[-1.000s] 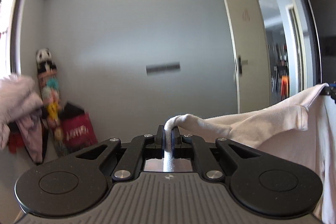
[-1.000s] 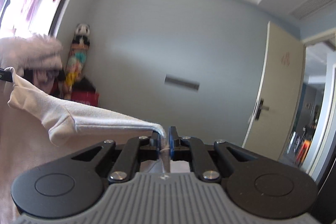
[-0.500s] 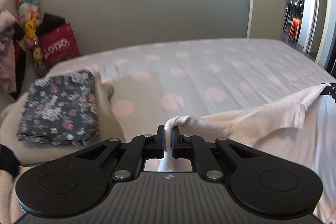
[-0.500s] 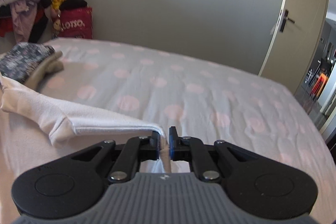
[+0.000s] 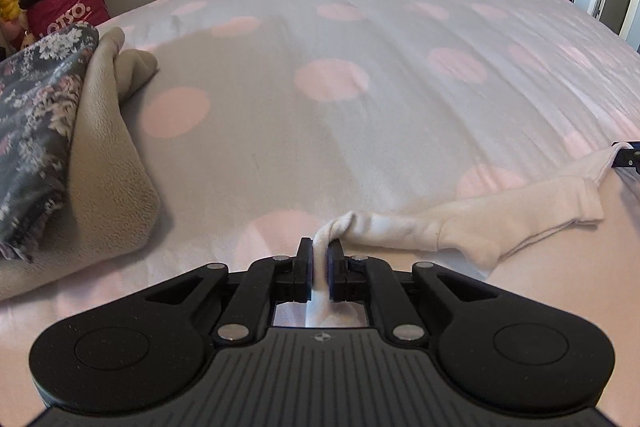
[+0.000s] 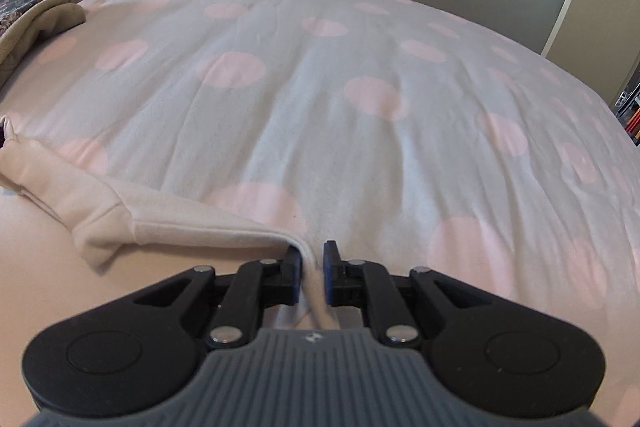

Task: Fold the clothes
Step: 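Lower the shirt onto the bed and open both grippers, then smooth the white shirt flat on the bed with both grippers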

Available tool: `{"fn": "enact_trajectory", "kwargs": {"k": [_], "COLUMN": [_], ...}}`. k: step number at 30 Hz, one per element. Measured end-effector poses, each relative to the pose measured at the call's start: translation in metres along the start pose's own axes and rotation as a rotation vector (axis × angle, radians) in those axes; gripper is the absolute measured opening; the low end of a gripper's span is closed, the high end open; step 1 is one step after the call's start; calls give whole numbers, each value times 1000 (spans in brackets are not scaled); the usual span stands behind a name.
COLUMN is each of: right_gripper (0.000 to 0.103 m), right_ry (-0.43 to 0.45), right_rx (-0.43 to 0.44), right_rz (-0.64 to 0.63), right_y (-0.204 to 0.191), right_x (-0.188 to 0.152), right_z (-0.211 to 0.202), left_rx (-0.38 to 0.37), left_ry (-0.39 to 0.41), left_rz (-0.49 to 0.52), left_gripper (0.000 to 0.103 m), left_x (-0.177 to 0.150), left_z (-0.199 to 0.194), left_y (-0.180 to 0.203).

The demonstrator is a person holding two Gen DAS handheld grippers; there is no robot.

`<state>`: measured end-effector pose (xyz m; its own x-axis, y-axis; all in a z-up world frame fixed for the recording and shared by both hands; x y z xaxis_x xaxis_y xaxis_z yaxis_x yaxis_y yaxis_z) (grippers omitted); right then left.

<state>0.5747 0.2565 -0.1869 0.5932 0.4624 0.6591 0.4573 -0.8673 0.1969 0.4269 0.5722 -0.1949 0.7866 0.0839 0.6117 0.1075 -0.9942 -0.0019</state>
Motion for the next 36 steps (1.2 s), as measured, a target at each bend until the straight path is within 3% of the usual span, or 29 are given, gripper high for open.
{"fn": "enact_trajectory", "kwargs": {"k": [4,7,10,13,14,15,17,21,25,36], "right_gripper": [40,52,72,72,68,61,25,15,11,9], "right_ry": [-5,-4,20,33,33,33,24,1,9,41], "right_rx": [-14,-7,-23,2,24,55,122,192,207,239], "right_rz": [22,18,-22,-23,-20,-25,-53,-87,-72,-8], "right_y": [7,8,7,3,-2,-10,-29,-67,-83,-88], "right_x": [2,3,2,-2,-4,-8,-15,-27,-28,27], "right_z": [-5,-23,-46,-68,-74,-79,-84,-73,-53,-6], "left_rx": [-12,-12,2,-3,-31,-65,-99,-144,-157,-184], "left_ry": [16,31,55,79,78,76,66,34,12,64], "left_rz": [-26,-20,6,15,16,17,49,93,95,29], "left_gripper": [14,26,46,48,43,29,21,18,16,16], "left_x": [-1,-3,-6,-9,-11,-11,-16,-26,-33,10], "left_z": [-9,-28,-50,-68,-71,-73,-70,-52,-26,4], "left_y": [1,3,4,8,13,18,33,59,69,62]}}
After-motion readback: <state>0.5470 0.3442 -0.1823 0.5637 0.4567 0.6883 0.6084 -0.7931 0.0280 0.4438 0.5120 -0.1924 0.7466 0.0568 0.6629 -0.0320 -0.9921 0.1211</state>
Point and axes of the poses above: each gripper's, at about its wrist camera, not at the fingertips, and z roughly the way its jaws point, y to its right, x to its top, the point moved 7 cm from there along z, roughly the way its jaws point, and after that the axes turned 4 degrees about -x, right-handed, at the moved point
